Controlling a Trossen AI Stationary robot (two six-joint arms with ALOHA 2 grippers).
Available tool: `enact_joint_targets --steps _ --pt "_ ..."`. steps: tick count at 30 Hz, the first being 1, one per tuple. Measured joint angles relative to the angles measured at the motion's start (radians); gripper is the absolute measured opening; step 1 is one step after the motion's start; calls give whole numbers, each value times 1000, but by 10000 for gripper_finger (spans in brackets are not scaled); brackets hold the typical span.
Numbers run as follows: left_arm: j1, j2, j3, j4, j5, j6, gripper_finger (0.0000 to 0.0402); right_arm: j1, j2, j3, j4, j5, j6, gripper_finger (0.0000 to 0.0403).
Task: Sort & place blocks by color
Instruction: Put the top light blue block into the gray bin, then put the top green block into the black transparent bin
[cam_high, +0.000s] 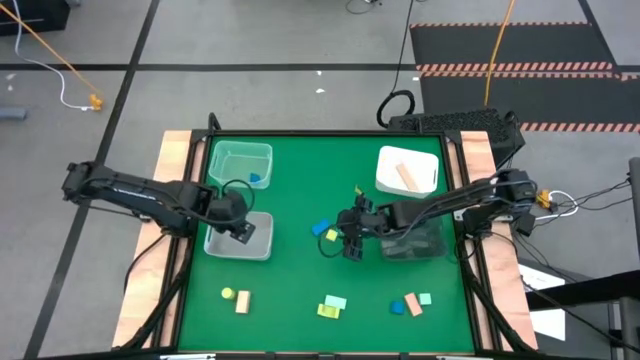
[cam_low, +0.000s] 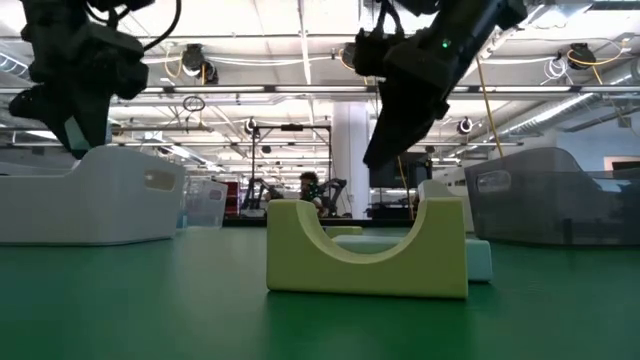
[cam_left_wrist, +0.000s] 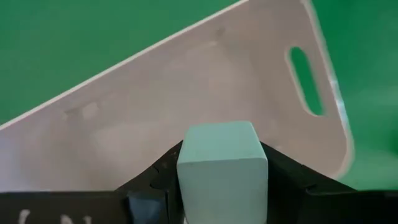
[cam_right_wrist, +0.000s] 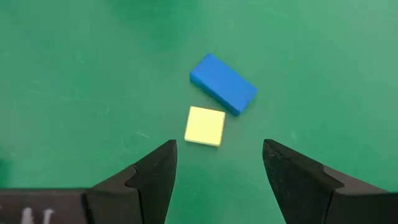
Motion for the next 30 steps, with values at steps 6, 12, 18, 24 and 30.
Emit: enact_joint_targets --steps 6,12,18,24,30 --pt "-1 80 0 3 -22 31 173 0 61 0 63 -5 2 228" --pt "-1 98 0 10 -21 58 195 0 122 0 113 -11 30 229" --pt "-1 98 0 10 -17 45 239 0 165 0 135 -30 122 229" --pt "-1 95 0 14 45 26 267 1 183 0 152 26 139 229" --pt "-1 90 0 16 127 19 267 0 193 1 178 28 138 229"
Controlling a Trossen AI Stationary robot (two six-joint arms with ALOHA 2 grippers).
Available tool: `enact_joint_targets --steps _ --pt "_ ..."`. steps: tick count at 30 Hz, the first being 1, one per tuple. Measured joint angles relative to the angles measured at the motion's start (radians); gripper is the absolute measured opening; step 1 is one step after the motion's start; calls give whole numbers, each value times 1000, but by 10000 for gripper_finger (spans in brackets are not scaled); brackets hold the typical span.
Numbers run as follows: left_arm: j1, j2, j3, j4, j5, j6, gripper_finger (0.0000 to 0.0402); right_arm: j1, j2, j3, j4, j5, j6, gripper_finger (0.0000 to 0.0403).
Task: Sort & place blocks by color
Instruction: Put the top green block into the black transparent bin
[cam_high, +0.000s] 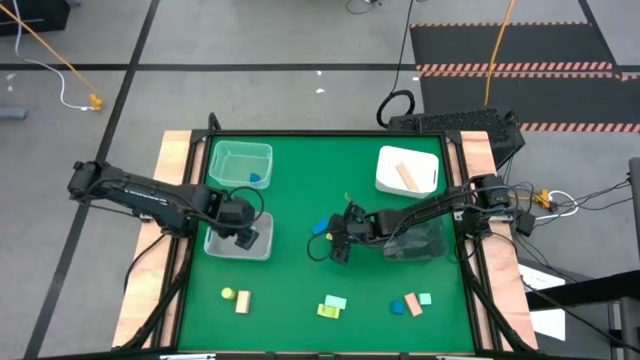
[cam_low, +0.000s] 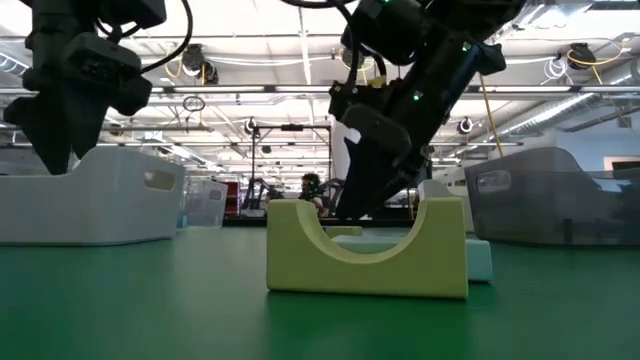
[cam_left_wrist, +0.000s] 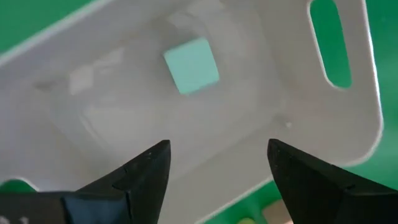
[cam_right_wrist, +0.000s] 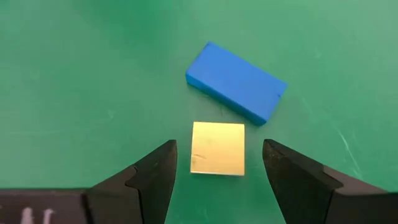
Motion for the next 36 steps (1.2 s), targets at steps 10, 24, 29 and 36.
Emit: enact_joint_targets --steps 10,24,29,36 --pt "-49 -73 0 28 6 -74 254 0 71 0 95 -1 -9 226" --pt "-89 -278 0 436 -174 -24 257 -1 79 2 78 -30 -47 118" --pt "-88 -320 0 629 -218 70 258 -3 39 -2 44 -73 -51 118" --pt "-88 -335 0 882 -235 186 258 -33 -167 -1 -80 -59 -132 118"
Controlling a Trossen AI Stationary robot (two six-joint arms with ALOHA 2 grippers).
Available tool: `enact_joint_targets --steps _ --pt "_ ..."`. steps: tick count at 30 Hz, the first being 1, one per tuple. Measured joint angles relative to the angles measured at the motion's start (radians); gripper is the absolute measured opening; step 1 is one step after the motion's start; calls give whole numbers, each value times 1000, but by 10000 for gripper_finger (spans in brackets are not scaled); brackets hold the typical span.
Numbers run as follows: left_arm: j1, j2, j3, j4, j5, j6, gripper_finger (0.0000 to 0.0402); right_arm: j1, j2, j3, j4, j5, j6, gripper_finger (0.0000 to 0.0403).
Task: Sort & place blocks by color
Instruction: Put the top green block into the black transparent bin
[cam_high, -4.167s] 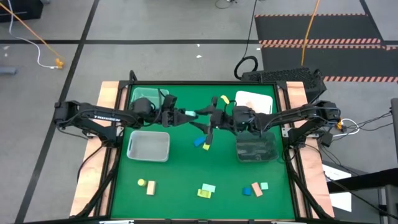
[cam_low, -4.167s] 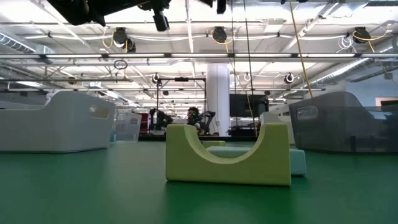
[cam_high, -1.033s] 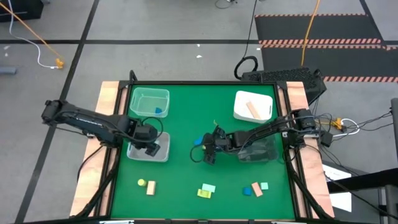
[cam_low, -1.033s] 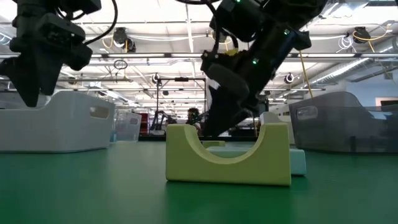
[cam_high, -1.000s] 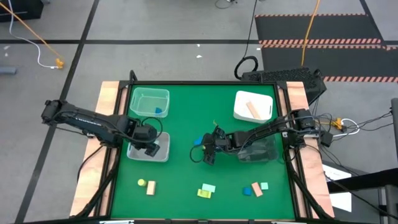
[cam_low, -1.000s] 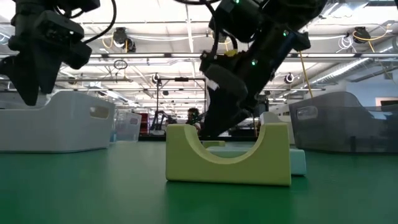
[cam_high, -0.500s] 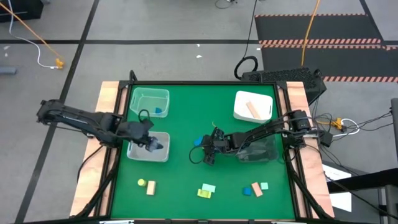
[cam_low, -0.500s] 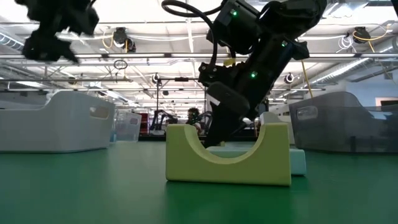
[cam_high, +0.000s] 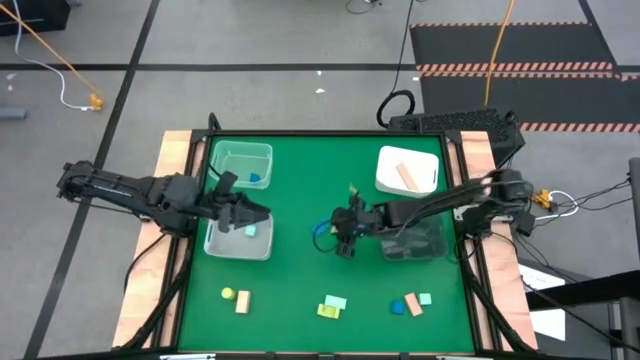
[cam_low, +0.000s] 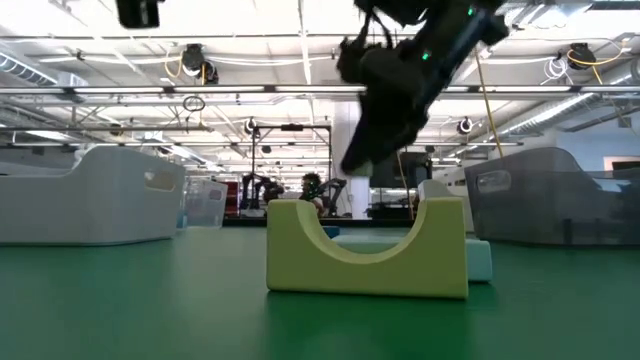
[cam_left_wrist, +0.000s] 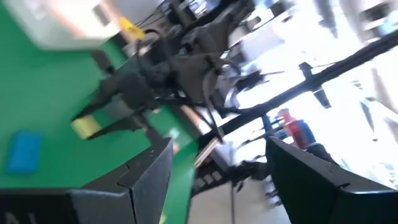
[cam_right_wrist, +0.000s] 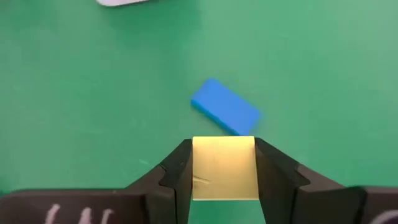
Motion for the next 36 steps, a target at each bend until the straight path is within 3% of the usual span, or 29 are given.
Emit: enact_joint_targets --steps 8,17,21,27,31,36 --pt "3 1 0 79 -21 3 257 -20 -265 -1 -181 21 -54 118" --pt "3 2 0 79 -197 7 257 58 -487 0 -545 -158 54 118" --pt "3 19 0 93 -329 -17 257 122 -529 0 -699 -188 68 118" --pt "3 83 0 189 -378 -26 257 192 -543 0 -849 -188 56 118" --pt "3 150 0 270 -382 -33 257 224 -551 -50 -859 -182 20 118" --pt "3 233 0 361 -383 -73 257 244 -589 -210 -791 -181 9 118"
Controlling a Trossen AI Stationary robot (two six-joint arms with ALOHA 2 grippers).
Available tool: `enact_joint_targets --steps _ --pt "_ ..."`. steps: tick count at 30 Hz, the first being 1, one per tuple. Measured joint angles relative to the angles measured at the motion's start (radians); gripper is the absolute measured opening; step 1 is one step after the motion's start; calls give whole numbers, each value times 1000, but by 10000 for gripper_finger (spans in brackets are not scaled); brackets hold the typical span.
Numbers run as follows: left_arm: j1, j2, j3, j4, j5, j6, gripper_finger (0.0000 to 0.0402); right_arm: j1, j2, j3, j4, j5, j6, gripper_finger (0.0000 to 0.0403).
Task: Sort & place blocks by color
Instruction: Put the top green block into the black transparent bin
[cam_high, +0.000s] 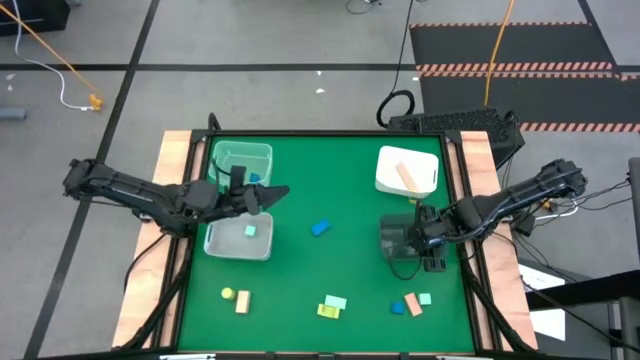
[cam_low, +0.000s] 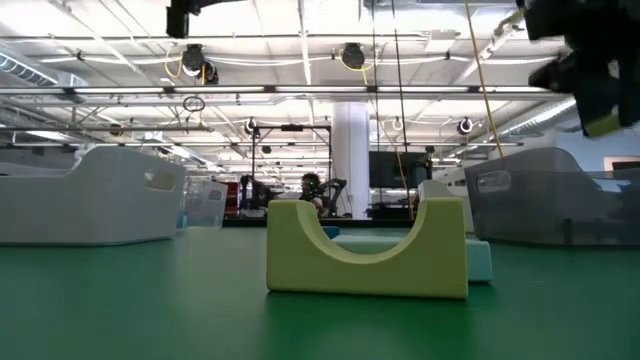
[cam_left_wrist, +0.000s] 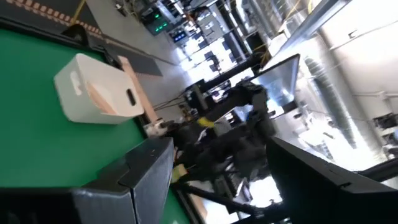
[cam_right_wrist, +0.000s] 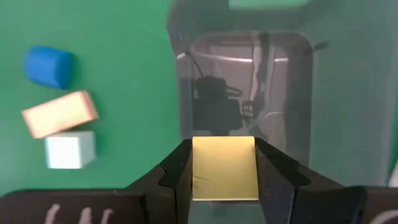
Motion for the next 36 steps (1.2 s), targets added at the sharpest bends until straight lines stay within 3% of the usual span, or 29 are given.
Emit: enact_joint_targets --steps 6,11,21,26,36 --pt "0 73 0 115 -11 -12 257 18 -75 -179 171 16 52 131" --pt "0 115 0 152 -27 -38 257 28 -125 -243 202 84 88 143" --pt "0 177 0 157 -27 -103 257 28 -180 -255 204 106 122 157" --pt "0 176 0 157 -29 -104 257 24 -184 -255 203 160 108 191" --pt "-1 176 0 157 -43 -96 257 24 -183 -255 203 160 129 266"
